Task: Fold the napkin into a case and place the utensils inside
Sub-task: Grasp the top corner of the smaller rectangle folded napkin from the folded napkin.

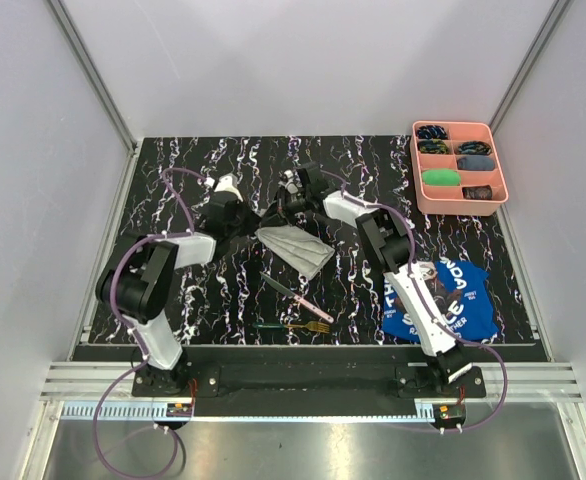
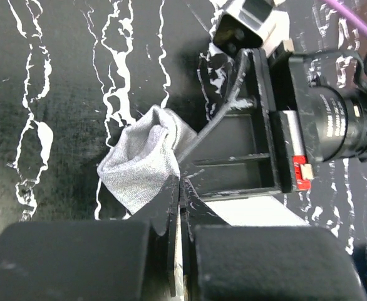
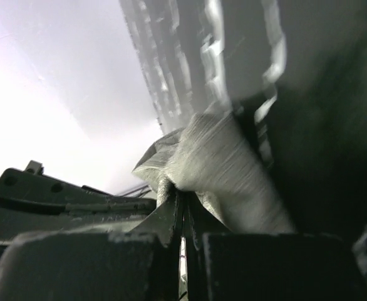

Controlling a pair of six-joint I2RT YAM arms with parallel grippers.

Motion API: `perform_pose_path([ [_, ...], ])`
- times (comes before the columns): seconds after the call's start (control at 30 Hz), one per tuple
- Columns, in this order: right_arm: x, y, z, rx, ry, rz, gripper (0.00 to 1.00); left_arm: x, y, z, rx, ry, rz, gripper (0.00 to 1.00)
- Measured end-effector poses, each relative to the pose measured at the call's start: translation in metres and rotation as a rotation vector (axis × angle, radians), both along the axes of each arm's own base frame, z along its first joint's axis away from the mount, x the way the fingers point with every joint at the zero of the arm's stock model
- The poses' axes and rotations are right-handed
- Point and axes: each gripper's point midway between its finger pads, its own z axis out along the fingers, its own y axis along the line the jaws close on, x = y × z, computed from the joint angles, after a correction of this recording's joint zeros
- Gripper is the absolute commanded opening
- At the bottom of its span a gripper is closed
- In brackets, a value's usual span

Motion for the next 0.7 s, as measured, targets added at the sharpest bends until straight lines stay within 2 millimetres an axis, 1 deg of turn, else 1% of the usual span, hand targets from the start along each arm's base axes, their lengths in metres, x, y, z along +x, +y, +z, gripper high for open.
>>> perform_pose_path([
  [0.07,0.003,0.002,-0.010,-0.007,-0.023,0.032,0.00,0.004,-0.001,-0.009,0.004,0.020,0.002,0.00],
  [0.13,0.008,0.003,-0.014,-0.006,-0.052,0.053,0.00,0.011,-0.001,-0.012,0.001,0.027,0.012,0.00],
  [0.27,0.016,0.001,-0.016,0.005,-0.073,0.072,0.00,0.020,-0.003,-0.014,-0.022,0.033,0.027,0.00],
  [0.4,0.017,-0.003,-0.018,-0.002,-0.078,0.071,0.09,0.021,-0.005,-0.014,-0.033,0.044,0.031,0.00],
  [0.5,0.015,-0.008,-0.018,-0.016,-0.075,0.068,0.11,0.020,-0.007,-0.015,-0.041,0.063,0.029,0.00],
  [0.6,0.013,-0.014,-0.019,-0.031,-0.069,0.064,0.14,0.024,-0.012,-0.017,-0.057,0.083,0.025,0.00],
  [0.7,0.015,-0.022,-0.020,-0.051,-0.067,0.045,0.21,0.026,-0.018,-0.018,-0.095,0.100,0.021,0.00],
])
